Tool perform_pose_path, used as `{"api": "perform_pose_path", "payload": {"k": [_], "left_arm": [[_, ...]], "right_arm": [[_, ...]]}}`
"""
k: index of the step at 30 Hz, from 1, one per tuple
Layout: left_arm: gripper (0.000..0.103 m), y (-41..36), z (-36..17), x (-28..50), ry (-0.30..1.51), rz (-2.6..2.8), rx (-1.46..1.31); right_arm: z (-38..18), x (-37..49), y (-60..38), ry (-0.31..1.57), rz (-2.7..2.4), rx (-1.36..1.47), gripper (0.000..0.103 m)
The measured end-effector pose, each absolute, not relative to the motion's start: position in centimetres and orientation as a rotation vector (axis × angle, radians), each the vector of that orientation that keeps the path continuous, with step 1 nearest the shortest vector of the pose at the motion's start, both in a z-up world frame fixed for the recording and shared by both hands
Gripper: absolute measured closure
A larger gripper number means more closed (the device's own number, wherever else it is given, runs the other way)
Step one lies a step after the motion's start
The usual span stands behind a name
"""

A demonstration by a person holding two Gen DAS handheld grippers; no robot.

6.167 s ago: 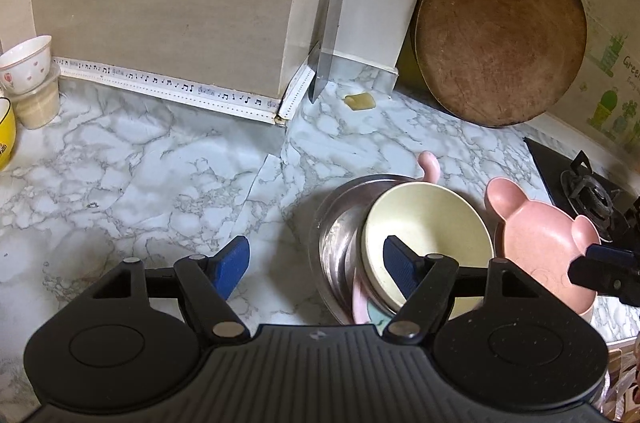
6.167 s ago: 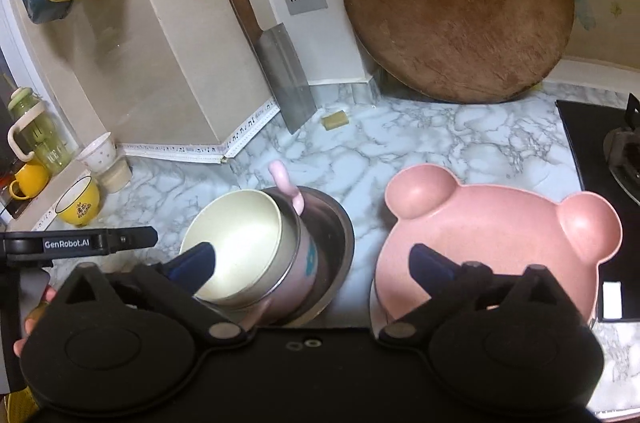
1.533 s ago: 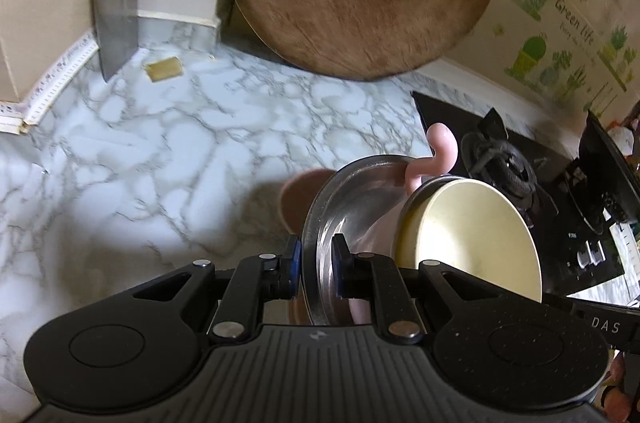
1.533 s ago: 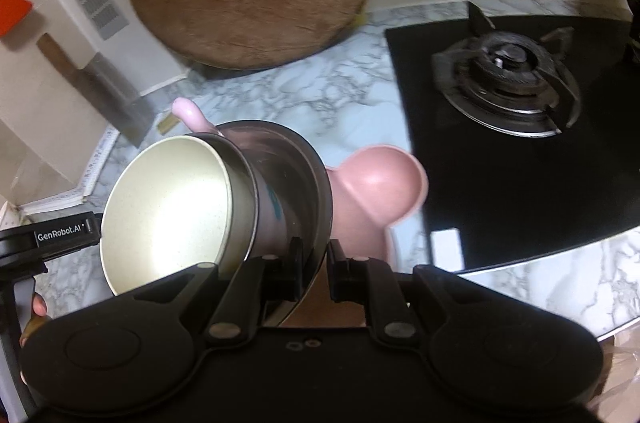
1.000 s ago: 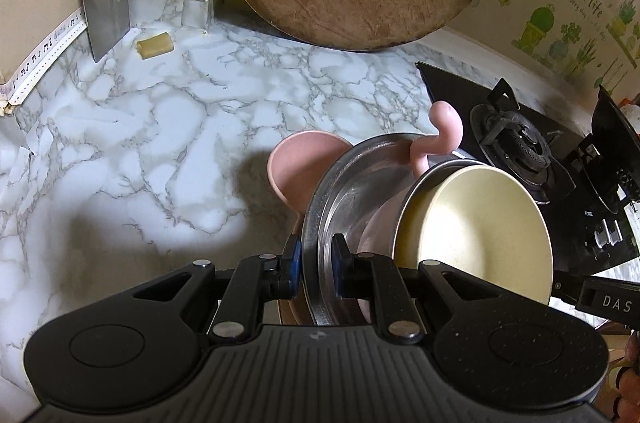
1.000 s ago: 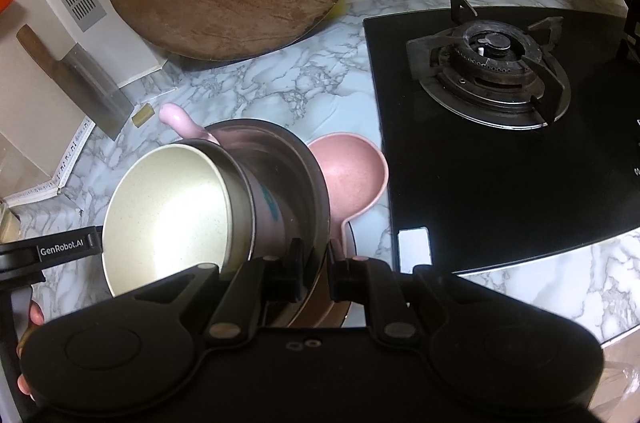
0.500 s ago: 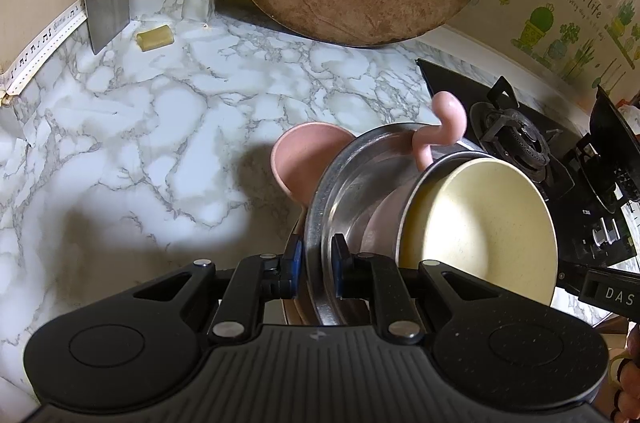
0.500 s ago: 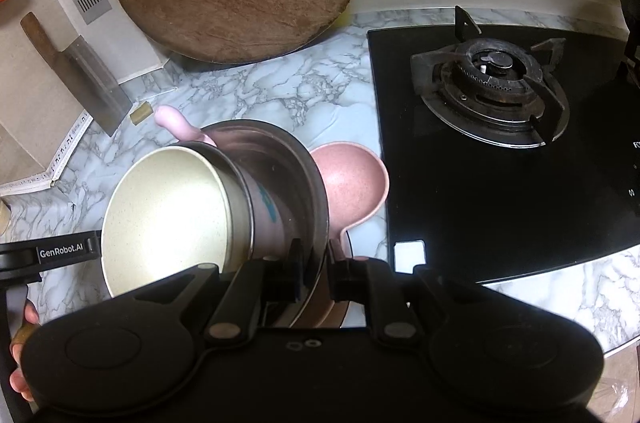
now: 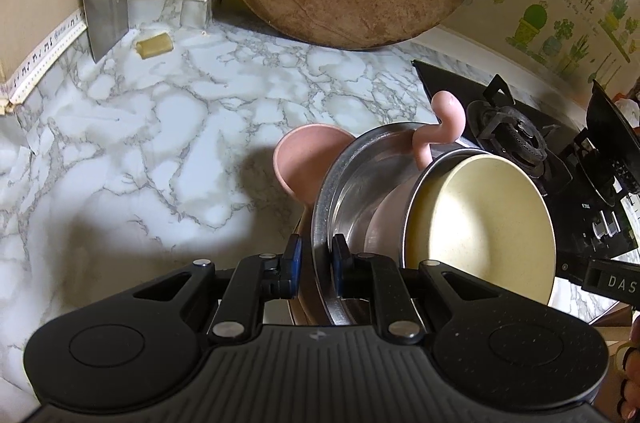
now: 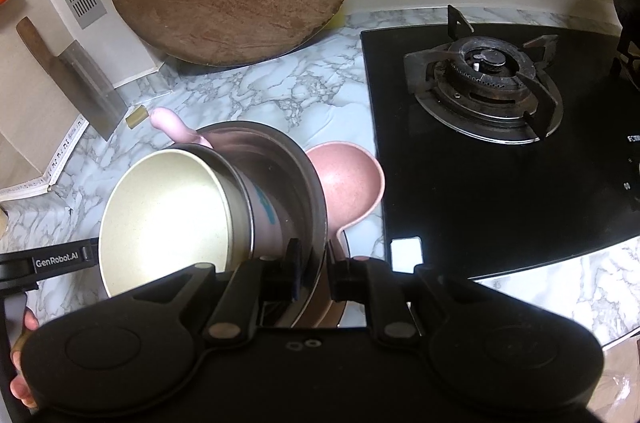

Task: Organize plates and bowls
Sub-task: 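Lower the steel bowl stack onto the pink bear plate with both grippers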

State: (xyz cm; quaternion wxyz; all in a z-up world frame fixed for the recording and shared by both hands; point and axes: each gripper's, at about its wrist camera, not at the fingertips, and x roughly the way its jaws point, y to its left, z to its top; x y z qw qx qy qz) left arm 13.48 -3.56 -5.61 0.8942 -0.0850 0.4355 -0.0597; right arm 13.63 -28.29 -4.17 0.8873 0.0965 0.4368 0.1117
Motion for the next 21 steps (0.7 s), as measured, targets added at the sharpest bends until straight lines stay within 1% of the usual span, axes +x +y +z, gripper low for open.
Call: {"api": "perform_pose_path", "payload": {"k": [9,17,19,20,21], "left_arm": [[0.088,-3.5,-4.7,12.4,0.872,-0.120,-0.140],[0.088,-3.6,-3.5,10.5,0.828,-0.103,-0.098],[0.088,-3.6,-3.1,9.9,0.812,-0.104,-0.087],[0.088,-3.6,-2.9,9.6,0.804,-0.105,-0.079],[0.088,-3.5,-2.7,9.3,0.797,-0.107,-0.076]], "right_arm": [[-3.3,12.6,-28.6,0.863,0.222,0.174,0.088],[-1.7,10.7,-28.1,0.751,0.207,0.098,0.086],[-1.2,10.0,-27.9,0.721,0.212,0.084,0.080],[-1.0,9.7,-27.8,0.710,0.216,0.080,0.066],[-0.8,9.4,-27.7,0.697,0.221,0.079,0.037]]}}
